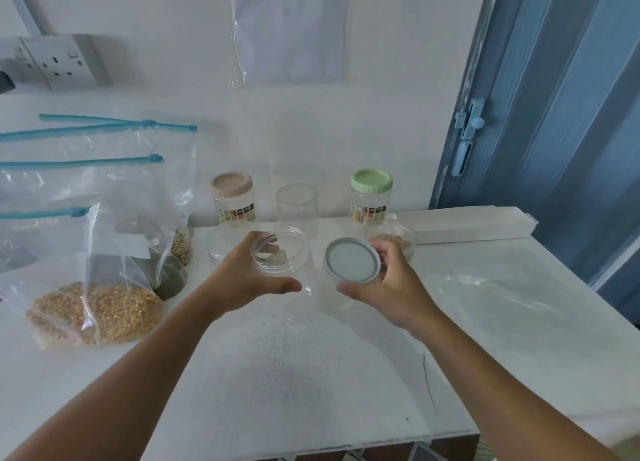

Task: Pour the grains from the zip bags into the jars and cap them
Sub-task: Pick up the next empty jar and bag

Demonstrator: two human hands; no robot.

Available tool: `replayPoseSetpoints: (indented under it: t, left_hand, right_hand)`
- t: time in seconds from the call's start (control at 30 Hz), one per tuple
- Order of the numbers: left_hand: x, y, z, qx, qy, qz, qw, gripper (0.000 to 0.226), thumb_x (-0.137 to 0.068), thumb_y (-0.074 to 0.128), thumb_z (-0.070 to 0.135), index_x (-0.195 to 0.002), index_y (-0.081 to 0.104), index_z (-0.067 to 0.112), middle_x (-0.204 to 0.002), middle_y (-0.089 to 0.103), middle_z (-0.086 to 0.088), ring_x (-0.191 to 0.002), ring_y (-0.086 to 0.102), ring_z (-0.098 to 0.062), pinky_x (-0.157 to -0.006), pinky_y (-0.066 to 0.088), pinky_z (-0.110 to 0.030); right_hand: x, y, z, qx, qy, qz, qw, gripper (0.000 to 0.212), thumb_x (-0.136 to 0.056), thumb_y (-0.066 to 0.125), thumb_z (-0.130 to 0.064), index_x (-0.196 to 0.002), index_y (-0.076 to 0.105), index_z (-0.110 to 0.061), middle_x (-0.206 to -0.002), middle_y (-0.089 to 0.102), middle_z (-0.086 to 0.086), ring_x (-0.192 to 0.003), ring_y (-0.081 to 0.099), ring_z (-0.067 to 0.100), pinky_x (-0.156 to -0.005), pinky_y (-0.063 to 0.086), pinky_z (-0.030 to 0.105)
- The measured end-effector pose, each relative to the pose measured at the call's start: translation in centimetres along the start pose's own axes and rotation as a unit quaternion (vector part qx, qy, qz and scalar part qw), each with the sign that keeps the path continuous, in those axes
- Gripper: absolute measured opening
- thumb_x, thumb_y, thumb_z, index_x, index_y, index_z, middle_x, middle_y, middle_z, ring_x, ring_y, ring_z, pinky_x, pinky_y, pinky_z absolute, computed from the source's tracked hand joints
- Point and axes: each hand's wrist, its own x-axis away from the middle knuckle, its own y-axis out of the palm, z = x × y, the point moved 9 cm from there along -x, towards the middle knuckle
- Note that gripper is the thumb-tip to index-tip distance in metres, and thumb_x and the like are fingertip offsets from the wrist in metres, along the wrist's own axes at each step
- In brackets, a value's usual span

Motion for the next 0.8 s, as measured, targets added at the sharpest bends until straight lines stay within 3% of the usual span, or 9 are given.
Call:
replayPoseSetpoints:
  t: [0.07,0.13,0.27,0.37,0.47,0.57,0.63,0.8]
  left_hand:
    - [0.4,-0.5,-0.4,-0.005,-0.003,0.001,1.000,0.107,-0.049,0.101,0.055,-0.140,0.048,0.033,-0.130,0.060,0.015,-0.121,0.058,-0.004,-0.102,0.050,-0.033]
    - [0.9,-0.8,-0.6,-0.007,-0.005,0.005,1.000,0.107,-0.049,0.101,0.054,-0.140,0.049,0.033,-0.129,0.061,0.015,-0.121,0.059,-0.005,-0.102,0.050,-0.033]
    - [1.4,-0.7,-0.5,-0.009,-0.007,0.000,1.000,0.106,-0.050,0.102,0.052,-0.140,0.048,0.034,-0.129,0.060,0.015,-0.121,0.058,-0.005,-0.103,0.050,-0.035]
    - [1.4,-0.4,-0.2,-0.012,-0.008,-0.009,1.000,0.105,-0.051,0.101,0.050,-0.140,0.047,0.034,-0.130,0.059,0.016,-0.122,0.057,-0.004,-0.104,0.050,-0.035]
    - [1.4,0.0,0.2,-0.013,-0.004,-0.012,1.000,0.109,-0.052,0.101,0.052,-0.143,0.043,0.033,-0.131,0.058,0.014,-0.124,0.055,-0.005,-0.104,0.048,-0.033]
    - [1.5,0.0,0.3,0.001,-0.001,-0.005,1.000,0.112,-0.053,0.102,0.048,-0.145,0.039,0.033,-0.132,0.058,0.011,-0.126,0.056,-0.006,-0.103,0.049,-0.030]
    - [1.7,0.0,0.2,0.006,-0.001,-0.004,1.000,0.112,-0.052,0.102,0.051,-0.145,0.040,0.035,-0.134,0.059,0.012,-0.128,0.057,-0.007,-0.105,0.050,-0.032]
    - [2.3,-0.2,0.3,0.013,-0.011,-0.008,1.000,0.106,-0.056,0.101,0.044,-0.144,0.043,0.034,-0.135,0.060,0.012,-0.127,0.058,-0.007,-0.102,0.050,-0.026]
  right_hand:
    - [1.0,1.1,1.5,0.049,0.007,-0.022,0.999,0.090,-0.067,0.095,-0.047,-0.136,0.038,-0.033,-0.122,0.054,-0.018,-0.108,0.055,-0.002,-0.081,0.047,0.015]
    - [1.8,2.1,3.1,0.096,0.010,-0.032,0.995,0.088,-0.066,0.094,-0.048,-0.133,0.040,-0.031,-0.120,0.054,-0.015,-0.106,0.056,0.001,-0.077,0.044,0.014]
    - [2.3,3.6,5.7,0.223,0.015,-0.067,0.972,0.094,-0.066,0.090,-0.056,-0.140,0.042,-0.024,-0.131,0.043,-0.003,-0.124,0.046,0.019,-0.099,0.043,0.032]
    - [2.3,4.1,5.6,0.258,0.017,-0.102,0.961,0.102,-0.073,0.084,-0.062,-0.152,0.032,-0.025,-0.147,0.031,0.000,-0.139,0.032,0.025,-0.111,0.036,0.037]
    - [2.0,4.3,2.8,0.202,-0.007,-0.107,0.974,0.105,-0.079,0.074,-0.071,-0.161,0.024,-0.030,-0.160,0.023,-0.004,-0.149,0.021,0.021,-0.120,0.028,0.042]
    - [0.7,4.7,-1.5,0.085,-0.049,-0.111,0.989,0.100,-0.076,0.071,-0.076,-0.159,0.030,-0.039,-0.157,0.035,-0.010,-0.143,0.036,0.012,-0.118,0.035,0.044]
    - [-0.2,5.4,-3.8,0.032,-0.053,-0.140,0.988,0.101,-0.073,0.073,-0.075,-0.158,0.031,-0.042,-0.153,0.041,-0.015,-0.135,0.043,0.005,-0.114,0.039,0.038]
    - [-1.7,7.6,-6.4,0.029,-0.080,-0.185,0.979,0.093,-0.075,0.080,-0.069,-0.154,0.040,-0.043,-0.149,0.050,-0.021,-0.132,0.050,0.001,-0.109,0.045,0.035]
